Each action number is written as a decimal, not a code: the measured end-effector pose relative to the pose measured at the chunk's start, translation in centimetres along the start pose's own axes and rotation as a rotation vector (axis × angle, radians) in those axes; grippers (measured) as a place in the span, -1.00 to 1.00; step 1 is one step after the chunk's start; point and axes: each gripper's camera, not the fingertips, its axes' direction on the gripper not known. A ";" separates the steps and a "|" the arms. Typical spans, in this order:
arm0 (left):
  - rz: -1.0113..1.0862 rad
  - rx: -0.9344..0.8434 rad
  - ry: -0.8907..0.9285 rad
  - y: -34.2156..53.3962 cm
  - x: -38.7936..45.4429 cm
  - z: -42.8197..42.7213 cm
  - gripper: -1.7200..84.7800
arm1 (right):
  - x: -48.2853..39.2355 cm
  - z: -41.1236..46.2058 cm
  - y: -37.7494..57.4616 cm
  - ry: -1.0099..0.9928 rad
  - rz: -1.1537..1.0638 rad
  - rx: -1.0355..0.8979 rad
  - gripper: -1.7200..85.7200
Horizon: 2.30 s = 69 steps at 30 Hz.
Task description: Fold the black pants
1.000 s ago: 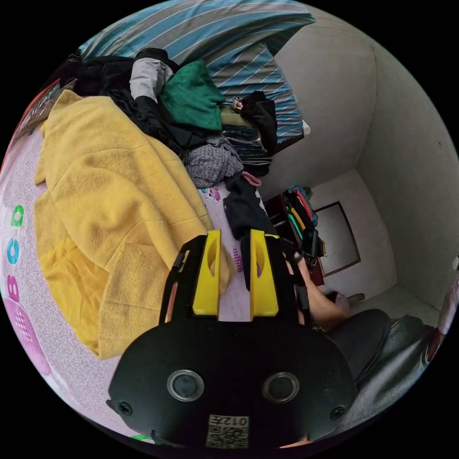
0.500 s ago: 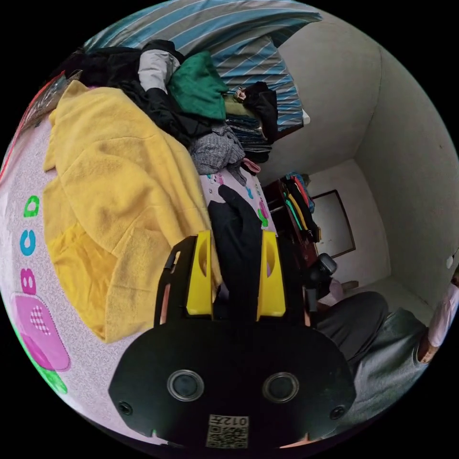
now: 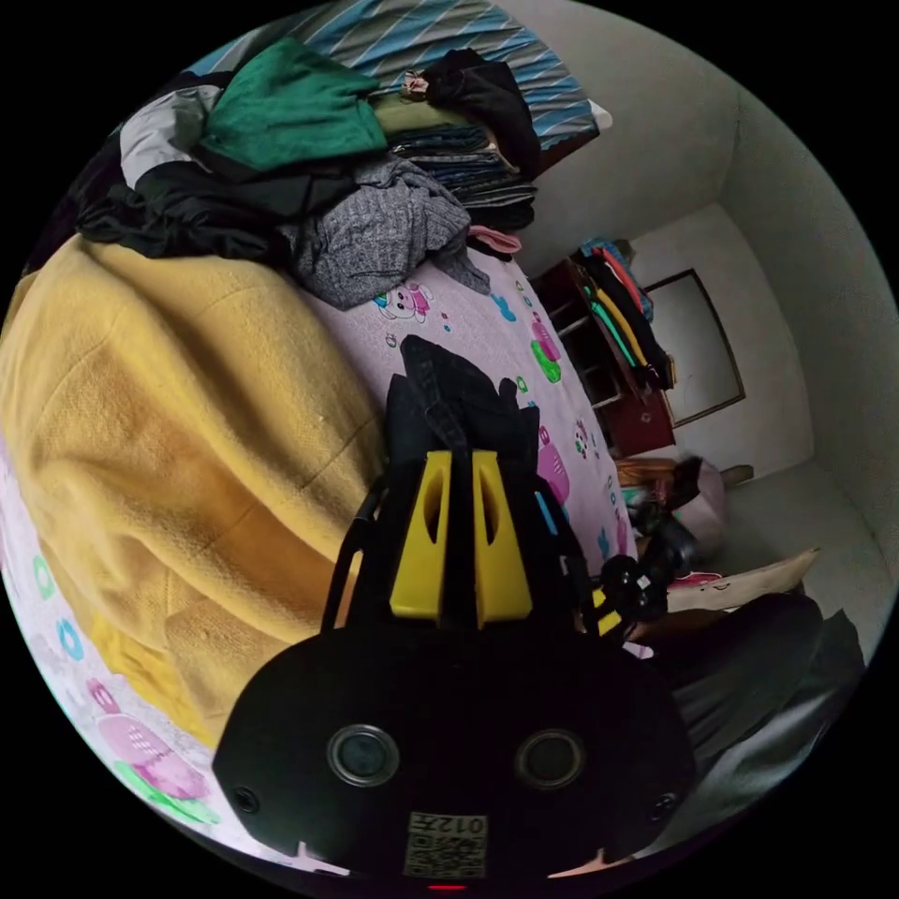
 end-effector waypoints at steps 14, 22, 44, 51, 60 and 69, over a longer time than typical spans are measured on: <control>0.037 0.080 0.039 16.3 -0.7 3.5 -0.93 | 12.9 -7.0 2.7 -0.103 0.733 0.547 -0.77; 0.117 0.352 -0.031 32.1 2.1 -0.8 -0.93 | 5.4 -9.6 4.6 -0.117 0.520 0.648 -0.96; -0.441 1.119 -0.799 96.7 6.6 -35.4 -0.93 | -20.7 -9.5 -18.1 -0.490 -0.043 0.601 -0.97; -0.654 1.400 -0.775 119.4 8.2 -36.9 -0.93 | -28.4 -3.7 -22.5 -0.459 -0.069 0.545 -0.97; -1.031 1.426 -0.681 137.8 0.5 -32.3 -0.93 | -34.9 9.2 -31.1 -0.280 -0.131 0.382 -0.97; -1.022 1.489 -0.921 141.3 -4.6 -33.1 -0.92 | -33.1 27.9 -41.6 -0.268 -0.144 0.273 -0.96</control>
